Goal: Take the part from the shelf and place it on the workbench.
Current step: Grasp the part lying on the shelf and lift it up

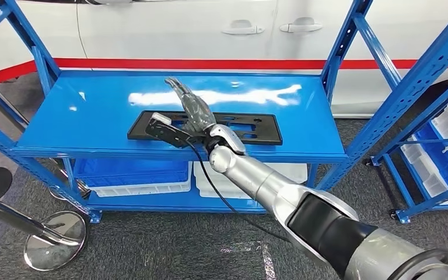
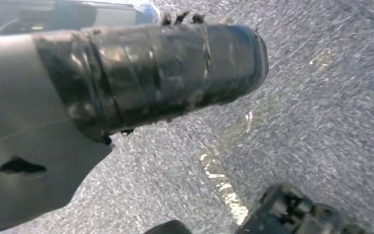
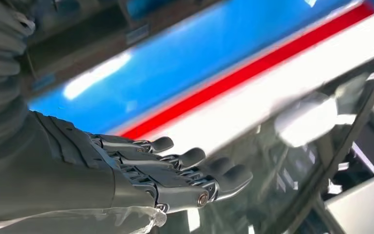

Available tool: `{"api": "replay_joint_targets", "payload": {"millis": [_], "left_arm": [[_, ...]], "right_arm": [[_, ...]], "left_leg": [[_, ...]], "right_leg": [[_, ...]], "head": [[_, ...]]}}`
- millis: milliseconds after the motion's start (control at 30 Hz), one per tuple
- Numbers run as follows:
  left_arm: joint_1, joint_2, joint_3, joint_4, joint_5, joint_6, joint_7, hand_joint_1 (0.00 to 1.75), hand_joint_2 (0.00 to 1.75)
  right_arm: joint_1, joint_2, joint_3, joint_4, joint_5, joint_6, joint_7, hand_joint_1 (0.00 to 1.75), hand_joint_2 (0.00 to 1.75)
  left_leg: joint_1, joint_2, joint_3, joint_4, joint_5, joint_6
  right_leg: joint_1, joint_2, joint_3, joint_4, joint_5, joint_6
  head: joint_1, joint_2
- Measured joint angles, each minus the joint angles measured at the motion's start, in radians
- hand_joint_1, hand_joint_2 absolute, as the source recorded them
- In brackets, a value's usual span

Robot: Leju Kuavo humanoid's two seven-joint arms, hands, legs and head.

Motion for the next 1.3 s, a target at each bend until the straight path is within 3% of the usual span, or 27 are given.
{"api": "replay_joint_targets", "payload": {"millis": [67, 100, 133, 233, 300, 400, 467, 533, 600, 633, 667, 733, 767, 833, 933, 1000, 1067, 1100, 1133, 1167, 1233, 1300], "left_arm": [[-0.003, -0.003, -0.003, 0.0, -0.003, -0.006, -0.001, 0.0, 0.0], [-0.003, -0.004, -0.005, 0.0, -0.004, -0.007, -0.001, 0.0, 0.0], [-0.003, -0.006, -0.006, 0.0, -0.006, -0.008, -0.001, 0.0, 0.0], [-0.005, -0.007, -0.007, 0.0, -0.011, -0.01, -0.001, 0.0, 0.0], [-0.007, -0.006, -0.008, 0.0, -0.014, -0.012, -0.001, 0.0, 0.0], [-0.008, -0.006, -0.011, 0.0, -0.018, -0.014, -0.001, 0.0, 0.0], [-0.008, -0.006, -0.011, 0.0, -0.021, -0.014, 0.0, 0.0, 0.0], [-0.008, -0.006, -0.012, 0.0, -0.023, -0.016, 0.001, 0.0, 0.0], [-0.007, -0.007, -0.012, 0.0, -0.025, -0.018, 0.002, 0.0, 0.0], [-0.006, -0.007, -0.012, 0.0, -0.025, -0.019, 0.002, 0.0, 0.0], [-0.006, -0.007, -0.012, 0.0, -0.026, -0.02, 0.002, 0.0, 0.0], [-0.007, -0.005, -0.012, 0.0, -0.026, -0.02, 0.003, 0.0, 0.0], [-0.008, -0.005, -0.012, 0.0, -0.027, -0.02, 0.003, 0.0, 0.0], [-0.009, -0.004, -0.013, 0.0, -0.029, -0.021, 0.004, 0.0, 0.0], [-0.008, -0.004, -0.013, 0.0, -0.03, -0.021, 0.006, 0.0, 0.0], [-0.008, -0.004, -0.013, 0.0, -0.031, -0.021, 0.008, 0.0, 0.0], [-0.009, -0.004, -0.013, 0.0, -0.032, -0.023, 0.01, 0.0, 0.0], [-0.008, -0.004, -0.013, 0.0, -0.033, -0.024, 0.01, 0.0, 0.0], [-0.008, -0.004, -0.013, 0.0, -0.035, -0.025, 0.011, 0.0, 0.0], [-0.008, -0.005, -0.013, 0.0, -0.037, -0.026, 0.011, 0.0, 0.0], [-0.008, -0.006, -0.013, 0.0, -0.043, -0.026, 0.012, 0.0, 0.0], [-0.008, -0.006, -0.013, 0.0, -0.046, -0.026, 0.014, 0.0, 0.0]], "right_arm": [[-0.017, 0.008, 0.018, 0.053, 0.05, -0.016, 0.01, 0.0, 1.75], [-0.021, 0.011, 0.027, 0.076, 0.069, -0.019, 0.014, 0.0, 1.75], [-0.024, 0.015, 0.037, 0.1, 0.088, -0.022, 0.018, 0.0, 1.75], [-0.042, 0.028, 0.069, 0.162, 0.153, -0.019, 0.034, 0.0, 1.75], [-0.054, 0.039, 0.089, 0.195, 0.188, -0.006, 0.047, 0.0, 1.75], [-0.057, 0.049, 0.108, 0.236, 0.218, 0.019, 0.063, 0.0, 1.75], [-0.064, 0.055, 0.117, 0.257, 0.24, 0.037, 0.074, 0.0, 1.75], [-0.068, 0.06, 0.125, 0.276, 0.263, 0.05, 0.086, 0.0, 1.75], [-0.066, 0.063, 0.129, 0.291, 0.275, 0.055, 0.095, 0.0, 1.75], [-0.065, 0.065, 0.13, 0.298, 0.277, 0.056, 0.097, 0.0, 1.75], [-0.066, 0.066, 0.132, 0.303, 0.278, 0.056, 0.098, 0.0, 1.75], [-0.069, 0.069, 0.136, 0.31, 0.279, 0.056, 0.1, 0.0, 1.75], [-0.072, 0.07, 0.138, 0.313, 0.28, 0.057, 0.102, 0.0, 1.75], [-0.074, 0.072, 0.141, 0.32, 0.284, 0.063, 0.106, 0.0, 1.75], [-0.073, 0.073, 0.144, 0.33, 0.293, 0.069, 0.114, 0.0, 1.75], [-0.075, 0.073, 0.144, 0.336, 0.298, 0.07, 0.121, 0.0, 1.75], [-0.074, 0.073, 0.145, 0.345, 0.319, 0.064, 0.137, 0.0, 1.75], [-0.072, 0.073, 0.146, 0.349, 0.341, 0.056, 0.153, 0.0, 1.75], [-0.071, 0.073, 0.149, 0.354, 0.373, 0.04, 0.177, 0.0, 1.75], [-0.07, 0.073, 0.154, 0.358, 0.412, 0.02, 0.207, 0.0, 1.75], [-0.073, 0.073, 0.162, 0.367, 0.484, -0.021, 0.264, 0.0, 1.75], [-0.077, 0.076, 0.163, 0.374, 0.521, -0.038, 0.299, 0.0, 1.75]], "left_leg": [[0.001, 0.001, -0.003, 0.003, 0.0, 0.001], [0.001, 0.0, -0.004, 0.006, -0.002, 0.0], [0.003, 0.0, -0.005, 0.01, -0.004, -0.002], [0.004, 0.0, -0.013, 0.036, -0.02, -0.017], [0.0, 0.001, -0.021, 0.049, -0.027, -0.028], [0.001, 0.003, -0.027, 0.057, -0.035, -0.039], [0.004, 0.003, -0.054, 0.119, -0.075, -0.049], [0.005, 0.003, -0.113, 0.246, -0.133, -0.056], [0.006, 0.003, -0.158, 0.331, -0.152, -0.058], [0.006, 0.003, -0.157, 0.323, -0.134, -0.056], [0.006, 0.002, -0.14, 0.279, -0.102, -0.051], [0.003, -0.004, -0.077, 0.144, -0.035, -0.038], [0.0, -0.007, -0.051, 0.09, -0.018, -0.033], [-0.006, -0.01, -0.032, 0.048, -0.016, -0.028], [0.0, -0.006, -0.025, 0.026, -0.005, -0.019], [0.005, -0.003, -0.019, 0.012, 0.003, -0.011], [0.004, -0.002, -0.019, 0.012, 0.004, -0.008], [0.004, -0.002, -0.02, 0.013, 0.004, -0.008], [0.003, -0.002, -0.02, 0.015, 0.003, -0.008], [0.003, -0.002, -0.02, 0.017, 0.001, -0.008], [0.002, -0.004, -0.022, 0.026, -0.005, -0.014], [-0.003, -0.004, -0.027, 0.037, -0.01, -0.023]], "right_leg": [[-0.004, -0.001, -0.051, 0.114, -0.042, 0.006], [-0.006, -0.001, -0.061, 0.134, -0.04, 0.01], [-0.01, -0.002, -0.052, 0.115, -0.02, 0.013], [-0.016, -0.009, 0.034, -0.059, 0.055, 0.016], [-0.012, -0.01, 0.057, -0.106, 0.058, 0.007], [-0.012, -0.006, 0.056, -0.111, 0.062, -0.012], [-0.016, -0.005, 0.058, -0.115, 0.065, -0.023], [-0.015, -0.004, 0.058, -0.116, 0.066, -0.028], [-0.013, -0.003, 0.059, -0.116, 0.065, -0.03], [-0.012, -0.001, 0.059, -0.116, 0.065, -0.03], [-0.011, 0.001, 0.06, -0.116, 0.065, -0.03], [-0.009, 0.007, 0.062, -0.117, 0.064, -0.028], [-0.008, 0.009, 0.061, -0.117, 0.065, -0.026], [-0.008, 0.011, 0.059, -0.121, 0.069, -0.018], [-0.007, 0.01, 0.055, -0.119, 0.063, -0.003], [-0.007, 0.006, 0.021, -0.042, 0.015, 0.004], [-0.006, 0.004, -0.037, 0.087, -0.043, 0.008], [-0.007, 0.004, -0.055, 0.126, -0.051, 0.009], [-0.008, 0.003, -0.057, 0.131, -0.041, 0.009], [-0.008, 0.002, -0.04, 0.097, -0.015, 0.008], [-0.009, -0.003, 0.026, -0.033, 0.043, 0.005], [-0.006, -0.006, 0.066, -0.115, 0.062, -0.002]], "head": [[0.001, 0.0], [0.001, 0.0], [0.001, 0.0], [0.001, 0.0], [0.0, 0.0], [-0.001, 0.0], [-0.001, 0.0], [-0.002, 0.0], [-0.002, 0.0], [-0.002, 0.0], [-0.002, 0.0], [-0.002, 0.0], [-0.002, 0.0], [-0.002, 0.0], [-0.001, 0.0], [0.0, 0.0], [0.001, 0.0], [0.001, 0.0], [0.001, 0.0], [0.001, 0.0], [0.001, 0.0], [0.0, 0.0]]}}
